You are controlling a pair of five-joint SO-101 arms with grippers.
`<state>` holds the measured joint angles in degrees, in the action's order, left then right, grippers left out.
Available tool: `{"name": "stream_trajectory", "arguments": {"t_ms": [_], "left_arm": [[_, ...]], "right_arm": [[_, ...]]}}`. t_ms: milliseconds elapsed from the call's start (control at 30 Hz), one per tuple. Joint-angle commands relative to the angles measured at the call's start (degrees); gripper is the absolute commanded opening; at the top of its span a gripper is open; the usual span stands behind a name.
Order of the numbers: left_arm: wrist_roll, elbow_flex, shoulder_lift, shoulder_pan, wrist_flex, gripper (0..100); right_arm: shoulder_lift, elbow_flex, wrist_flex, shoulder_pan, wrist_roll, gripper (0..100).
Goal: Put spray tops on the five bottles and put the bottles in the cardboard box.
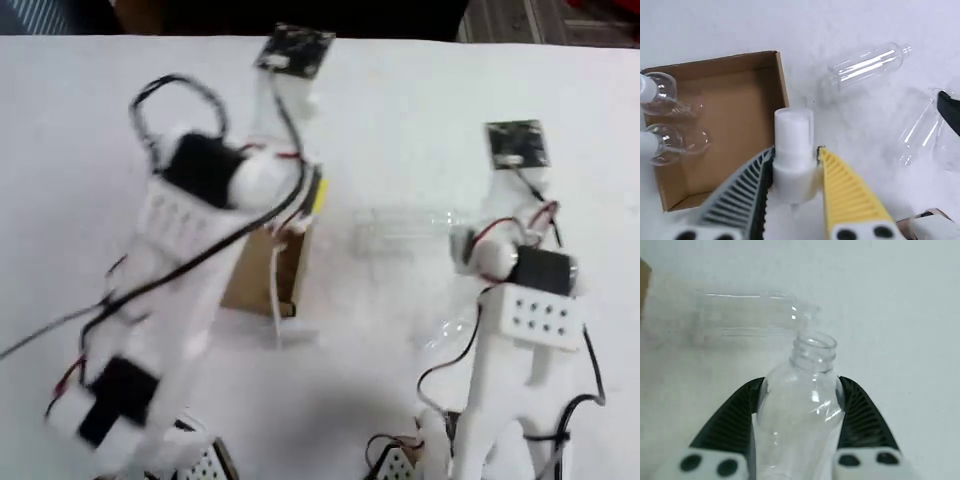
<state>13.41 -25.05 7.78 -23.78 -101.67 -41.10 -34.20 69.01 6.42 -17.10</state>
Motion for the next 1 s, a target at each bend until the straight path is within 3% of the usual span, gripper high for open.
{"name": "stream_trajectory", "arguments": {"t_ms": [0,133,333,567,967], "left_arm": [[-2.2,7.0,15.0,0.9,4.3,2],[-4.3,16.6,28.2,2.0,9.3,2],[-4.2,30.9,45.5,10.3,24.4,2],[-4.2,42.2,54.2,15.0,36.2,2],[-4.1,43.3,54.4,16.8,54.5,2]], "right_arm": [[-7.0,1.0,3.2,-8.4,0.4,1.7],[-15.1,0.7,7.2,-19.8,0.2,1.8],[-24.5,0.6,9.8,-38.0,0.5,1.8],[-31.3,-6.7,1.5,-52.7,0.6,1.7],[-49.3,-36.2,-35.7,-55.9,1.6,1.6]]}}
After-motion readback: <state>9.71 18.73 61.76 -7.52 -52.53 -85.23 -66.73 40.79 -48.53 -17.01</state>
